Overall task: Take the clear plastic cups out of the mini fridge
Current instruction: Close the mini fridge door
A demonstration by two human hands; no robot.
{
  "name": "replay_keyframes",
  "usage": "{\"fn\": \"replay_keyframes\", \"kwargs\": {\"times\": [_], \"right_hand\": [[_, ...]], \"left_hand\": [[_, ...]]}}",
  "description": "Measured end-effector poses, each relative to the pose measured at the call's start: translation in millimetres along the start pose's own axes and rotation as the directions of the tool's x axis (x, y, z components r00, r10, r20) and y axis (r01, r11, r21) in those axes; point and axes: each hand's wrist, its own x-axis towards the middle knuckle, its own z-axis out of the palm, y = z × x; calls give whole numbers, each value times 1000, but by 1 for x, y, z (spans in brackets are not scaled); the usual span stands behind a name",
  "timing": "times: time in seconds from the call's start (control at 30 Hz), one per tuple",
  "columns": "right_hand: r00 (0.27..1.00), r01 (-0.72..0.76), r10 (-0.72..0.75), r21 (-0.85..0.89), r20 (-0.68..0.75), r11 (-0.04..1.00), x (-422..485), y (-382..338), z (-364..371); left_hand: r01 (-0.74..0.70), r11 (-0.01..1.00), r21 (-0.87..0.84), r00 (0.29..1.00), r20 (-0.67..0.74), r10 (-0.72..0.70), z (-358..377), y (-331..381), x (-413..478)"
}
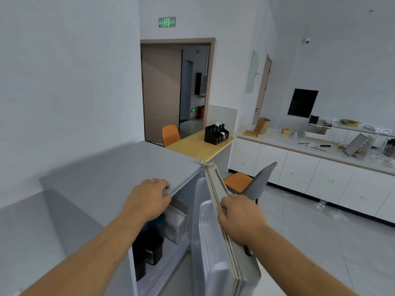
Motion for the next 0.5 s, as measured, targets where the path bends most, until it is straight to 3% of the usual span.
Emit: {"fn": "replay_keyframes", "kwargs": {"times": [0.5], "right_hand": [[995,94,-86,136,-59,986,8,-32,15]], "left_hand": [[4,1000,19,1000,-16,-4,0,-1,3]]}}
